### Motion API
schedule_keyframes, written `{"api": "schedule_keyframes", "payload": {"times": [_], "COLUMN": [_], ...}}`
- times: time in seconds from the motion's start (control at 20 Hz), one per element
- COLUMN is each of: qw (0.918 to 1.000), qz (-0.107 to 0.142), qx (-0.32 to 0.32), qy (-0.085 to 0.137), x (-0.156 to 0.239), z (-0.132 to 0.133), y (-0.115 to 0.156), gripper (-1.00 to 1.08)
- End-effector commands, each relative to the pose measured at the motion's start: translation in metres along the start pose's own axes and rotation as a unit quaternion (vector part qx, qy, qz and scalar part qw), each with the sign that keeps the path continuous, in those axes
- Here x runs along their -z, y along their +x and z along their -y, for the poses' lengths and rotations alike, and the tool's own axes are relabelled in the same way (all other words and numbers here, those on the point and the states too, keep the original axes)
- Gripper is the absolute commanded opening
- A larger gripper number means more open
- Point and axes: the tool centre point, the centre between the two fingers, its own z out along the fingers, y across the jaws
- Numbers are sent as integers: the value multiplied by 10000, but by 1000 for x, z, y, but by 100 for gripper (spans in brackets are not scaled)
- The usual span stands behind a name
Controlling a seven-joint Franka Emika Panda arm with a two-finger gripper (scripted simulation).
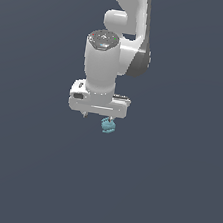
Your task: Pick up the object and move it to a goal position.
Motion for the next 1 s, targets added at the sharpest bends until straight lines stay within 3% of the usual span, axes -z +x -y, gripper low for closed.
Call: {"api": "schedule_keyframes", "payload": {"times": [0.0, 0.4, 0.95], "qw": [10000, 9979, 9871], "qz": [10, 71, 155], "qx": [68, 648, 1582], "qy": [5, 59, 171], "x": [-5, -41, -94], "z": [2, 17, 42], "y": [-3, -26, -70], "gripper": [100, 100, 100]}}
